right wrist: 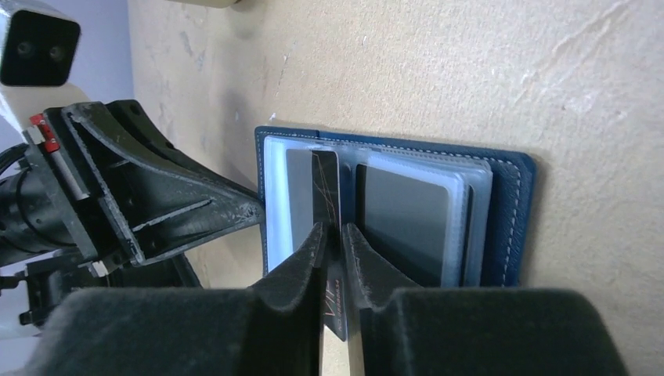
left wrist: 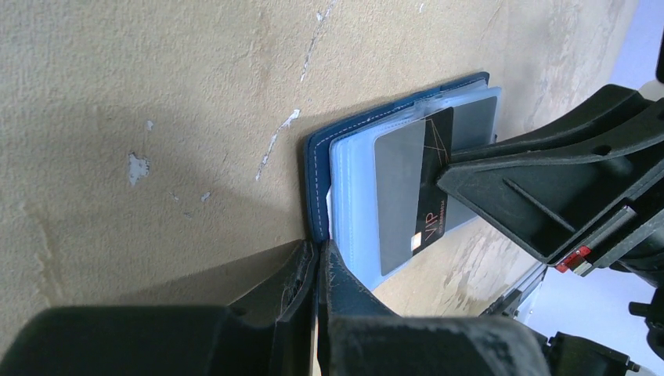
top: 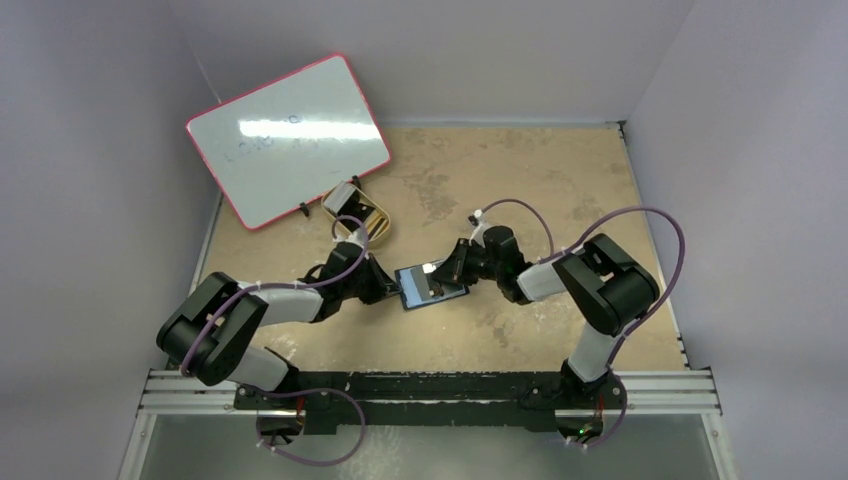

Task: Put the credit cards into the card holder
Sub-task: Insert the credit card into the card holder.

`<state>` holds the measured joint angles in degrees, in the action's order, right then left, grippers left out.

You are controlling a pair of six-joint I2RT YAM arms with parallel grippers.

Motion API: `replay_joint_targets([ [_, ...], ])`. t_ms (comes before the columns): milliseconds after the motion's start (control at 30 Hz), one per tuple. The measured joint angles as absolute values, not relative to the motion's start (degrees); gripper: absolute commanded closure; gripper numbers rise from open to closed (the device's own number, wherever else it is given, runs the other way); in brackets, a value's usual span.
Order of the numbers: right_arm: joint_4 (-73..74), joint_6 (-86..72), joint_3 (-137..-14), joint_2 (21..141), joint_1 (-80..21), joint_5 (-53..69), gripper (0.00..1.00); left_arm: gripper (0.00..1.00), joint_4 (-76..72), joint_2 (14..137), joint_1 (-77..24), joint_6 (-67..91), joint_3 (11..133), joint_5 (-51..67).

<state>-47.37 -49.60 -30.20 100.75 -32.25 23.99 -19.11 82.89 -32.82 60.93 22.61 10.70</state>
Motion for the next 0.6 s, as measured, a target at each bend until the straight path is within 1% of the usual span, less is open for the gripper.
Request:
replay_joint_targets([
  [100,-42.24,-46.83,-32.51,100.27,-32.60,23.68,0.69,1.00,-19.14,82.89,-32.86,60.84,22.63,10.72],
  [200,-39.42,-45.25,-32.93,98.78,-32.82,23.62,0.62,1.00,-19.11,82.91,-33.08,60.49,22.76,10.83],
  [333,-36.49,-43.90,-32.95,97.01,-33.06,23.55,0.61,1.00,-18.63,82.91,-33.19,60.18,23.29,11.31],
  [600,-28.77,-41.76,-34.79,94.30,-33.06,21.65,0.64,1.00,-18.09,82.91,-33.30,59.29,23.75,11.55],
])
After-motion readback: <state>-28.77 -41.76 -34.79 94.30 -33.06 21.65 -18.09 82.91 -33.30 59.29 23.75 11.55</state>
